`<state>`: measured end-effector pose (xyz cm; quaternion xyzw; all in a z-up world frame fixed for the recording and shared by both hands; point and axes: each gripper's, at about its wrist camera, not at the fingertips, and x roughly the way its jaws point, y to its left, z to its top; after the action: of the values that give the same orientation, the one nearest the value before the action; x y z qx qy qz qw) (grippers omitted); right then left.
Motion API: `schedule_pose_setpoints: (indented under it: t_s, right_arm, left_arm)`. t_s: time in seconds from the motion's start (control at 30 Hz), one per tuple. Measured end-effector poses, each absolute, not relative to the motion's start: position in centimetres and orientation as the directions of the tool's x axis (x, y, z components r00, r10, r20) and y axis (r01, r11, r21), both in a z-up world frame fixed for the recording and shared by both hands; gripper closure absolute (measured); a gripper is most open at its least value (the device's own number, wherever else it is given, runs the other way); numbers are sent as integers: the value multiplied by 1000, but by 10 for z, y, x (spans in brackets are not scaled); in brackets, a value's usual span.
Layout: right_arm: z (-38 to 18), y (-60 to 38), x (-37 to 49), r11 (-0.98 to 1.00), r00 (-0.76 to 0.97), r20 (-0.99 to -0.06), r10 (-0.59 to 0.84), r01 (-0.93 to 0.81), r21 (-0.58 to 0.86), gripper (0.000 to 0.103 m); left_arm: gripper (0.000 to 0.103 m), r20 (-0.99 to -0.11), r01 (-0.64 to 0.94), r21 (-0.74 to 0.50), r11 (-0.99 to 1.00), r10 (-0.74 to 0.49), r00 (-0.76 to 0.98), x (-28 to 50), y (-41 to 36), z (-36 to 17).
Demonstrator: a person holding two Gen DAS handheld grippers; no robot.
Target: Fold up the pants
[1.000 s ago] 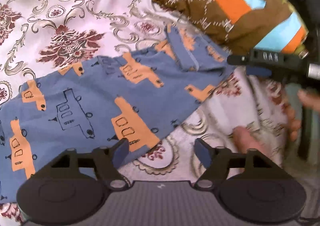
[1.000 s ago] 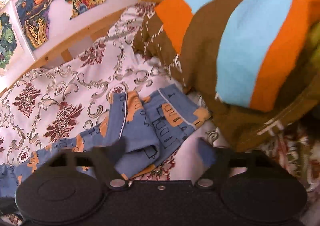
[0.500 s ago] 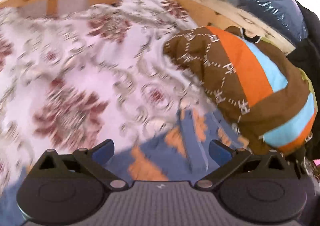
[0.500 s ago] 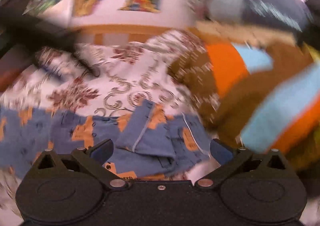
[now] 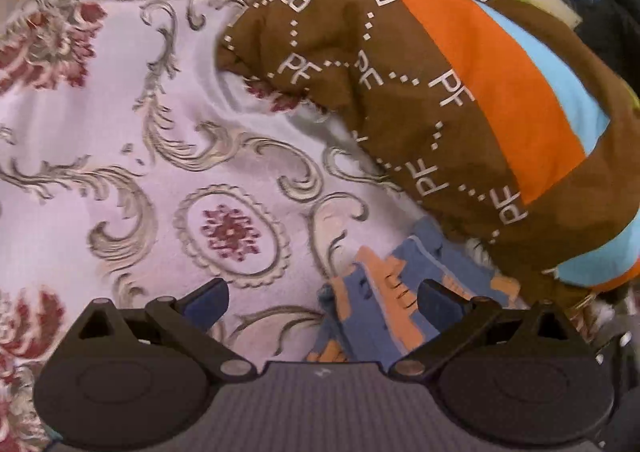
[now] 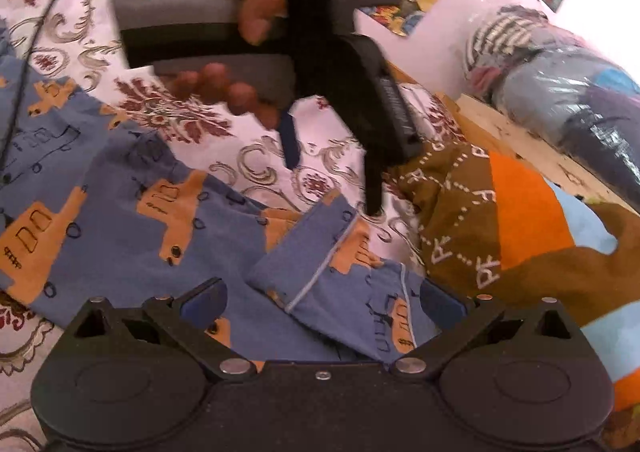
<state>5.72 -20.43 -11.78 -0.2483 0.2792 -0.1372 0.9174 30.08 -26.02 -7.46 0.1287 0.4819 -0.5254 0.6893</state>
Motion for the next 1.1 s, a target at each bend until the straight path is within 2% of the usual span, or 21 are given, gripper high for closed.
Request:
schedule_pose_setpoints:
  t_s: [0.13,0.3,0.4,0.47,0.6,0.63,0.67,0.7,0.73,0.83,0.93,1.1]
  right_arm:
    - [-126,-196,61,813,807,-443,-391,76,-578,1]
    - [-129,-196,63,803,810,-429,-400,84,-590,1]
    - [-126,-198,65,831,813,-446,-374,80,-551,16]
    - [-127,-197,66,829,808,-452,-378,78,-554,24]
    - [-129,-198,66,839,800,-473,-368,66,-540,53]
    - [-130,-198,66,840,799,-477,-367,64,-539,59]
    - [-130,-199,67,843,797,-481,-364,63,-535,62]
    - [-130,-199,67,846,796,-486,-361,61,-529,69]
    - [-130,-200,67,850,794,-490,-358,61,-523,75]
    - [-124,-206,66,872,796,-491,-355,93,-480,85]
    - [-111,-222,63,920,792,-508,-338,164,-356,86]
    - [-86,-258,48,939,811,-481,-333,330,-93,87]
  left_arm:
    - [0,-805,842,-366,395,-588,-74,305,-269,-80]
    - [0,-818,850,-345,399,-572,-63,305,-274,-86]
    - [2,-811,840,-356,410,-583,-60,309,-272,-85]
    - [12,-801,838,-367,403,-596,-64,311,-271,-82]
    - [37,-795,817,-420,394,-595,-122,315,-275,-83]
    - [50,-797,811,-435,392,-587,-143,315,-277,-84]
    - [67,-802,808,-440,392,-577,-157,314,-280,-84]
    - [73,-808,810,-436,392,-567,-161,313,-282,-84]
    - [76,-815,815,-425,393,-558,-156,311,-284,-82]
    - [86,-820,817,-419,397,-552,-153,309,-289,-72]
    - [90,-803,797,-450,403,-573,-164,307,-294,-57]
    - [91,-803,762,-471,444,-573,-163,294,-320,-38]
